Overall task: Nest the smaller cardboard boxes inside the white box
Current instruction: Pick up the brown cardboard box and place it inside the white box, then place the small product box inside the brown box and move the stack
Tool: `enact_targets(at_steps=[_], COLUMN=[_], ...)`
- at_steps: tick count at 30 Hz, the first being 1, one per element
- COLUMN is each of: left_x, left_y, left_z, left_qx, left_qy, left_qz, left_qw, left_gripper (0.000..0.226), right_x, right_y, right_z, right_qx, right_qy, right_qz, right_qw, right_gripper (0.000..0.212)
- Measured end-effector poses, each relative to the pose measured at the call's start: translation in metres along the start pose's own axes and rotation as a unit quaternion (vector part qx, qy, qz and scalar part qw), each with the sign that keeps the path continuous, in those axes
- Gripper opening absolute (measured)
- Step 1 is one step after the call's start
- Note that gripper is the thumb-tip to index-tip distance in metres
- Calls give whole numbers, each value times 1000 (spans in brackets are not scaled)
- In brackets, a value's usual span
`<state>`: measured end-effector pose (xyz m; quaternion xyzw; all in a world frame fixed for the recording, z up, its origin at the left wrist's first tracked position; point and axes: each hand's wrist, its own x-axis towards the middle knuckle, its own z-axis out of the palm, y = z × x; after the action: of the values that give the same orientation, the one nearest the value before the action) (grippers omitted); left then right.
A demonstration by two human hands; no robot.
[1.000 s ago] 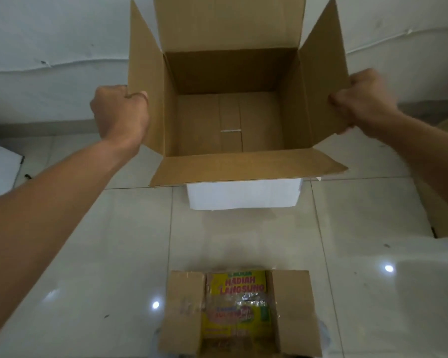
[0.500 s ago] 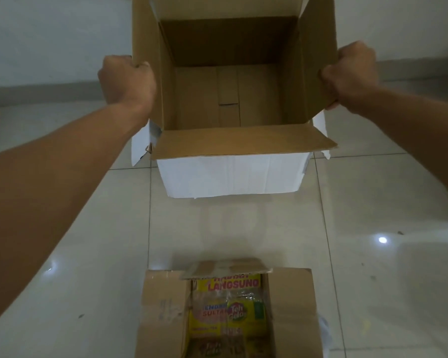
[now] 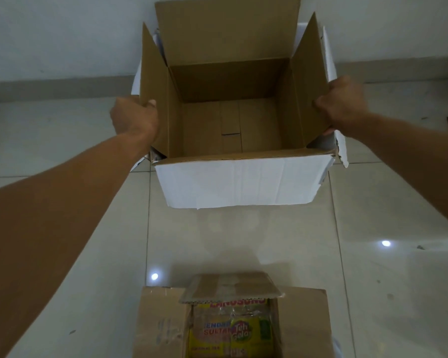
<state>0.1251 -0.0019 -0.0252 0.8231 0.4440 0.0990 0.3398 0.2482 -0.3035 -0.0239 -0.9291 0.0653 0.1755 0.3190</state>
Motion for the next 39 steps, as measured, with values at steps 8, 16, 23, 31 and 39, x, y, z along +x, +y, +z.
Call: enact_targets(at_steps=[8, 16, 23, 31, 39], left_x=[0, -22, -66, -166, -256], left_y=[-4, -9, -27, -82, -166], left_z=[12, 5, -10, -29, -46], left_qx=[16, 26, 33, -15, 6], left_qy=[-2, -9, 12, 3, -52], left_qz=[47, 93, 90, 58, 11], left_qw=[999, 995, 995, 998, 999], left_gripper=[48, 58, 58, 61, 64], right_x=[6, -12, -63, -163, -259], right_y=[2, 0, 6, 53, 113], right_z=[4, 3, 6, 22, 43], right_qx=[-62, -95, -93, -1, 2], right_qy=[16, 82, 109, 42, -28], right_qz=[-32, -77, -145, -151, -103], right_qw=[997, 989, 979, 988, 994], right_gripper=[24, 45, 40, 35, 38])
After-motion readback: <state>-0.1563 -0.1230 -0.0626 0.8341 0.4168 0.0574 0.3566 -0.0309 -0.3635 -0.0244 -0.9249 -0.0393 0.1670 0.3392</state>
